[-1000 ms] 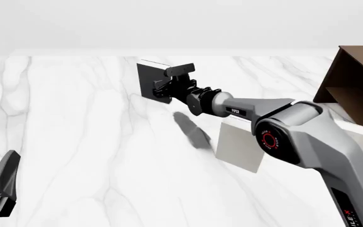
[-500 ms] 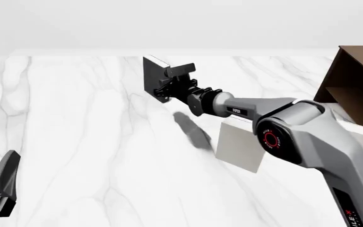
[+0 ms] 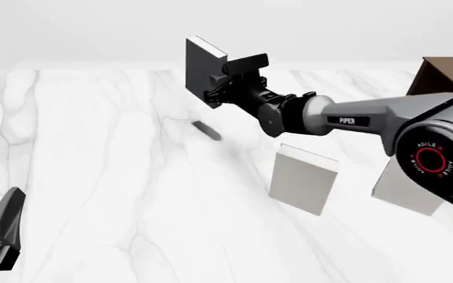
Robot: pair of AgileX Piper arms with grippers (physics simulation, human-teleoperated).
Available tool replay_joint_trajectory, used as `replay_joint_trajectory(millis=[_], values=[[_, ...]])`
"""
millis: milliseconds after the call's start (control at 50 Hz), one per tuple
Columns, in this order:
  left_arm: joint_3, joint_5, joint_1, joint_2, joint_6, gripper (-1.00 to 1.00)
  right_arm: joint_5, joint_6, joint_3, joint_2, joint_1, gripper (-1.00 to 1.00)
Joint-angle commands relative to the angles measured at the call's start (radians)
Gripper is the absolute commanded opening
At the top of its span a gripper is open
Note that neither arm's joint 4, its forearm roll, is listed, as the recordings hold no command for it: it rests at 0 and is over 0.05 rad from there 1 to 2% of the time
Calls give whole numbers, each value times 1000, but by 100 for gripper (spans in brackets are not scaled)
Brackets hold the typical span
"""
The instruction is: Pick up the book on the left and place it on top of the shelf.
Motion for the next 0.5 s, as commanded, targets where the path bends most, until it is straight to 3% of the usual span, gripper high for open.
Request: replay_joint_trajectory(millis=[20,500], values=[[0,0,0,0,0,100,-49,3,183,-207,-6,-100],[0,0,0,0,0,100,-10,-39,448,-552,-25,-100]])
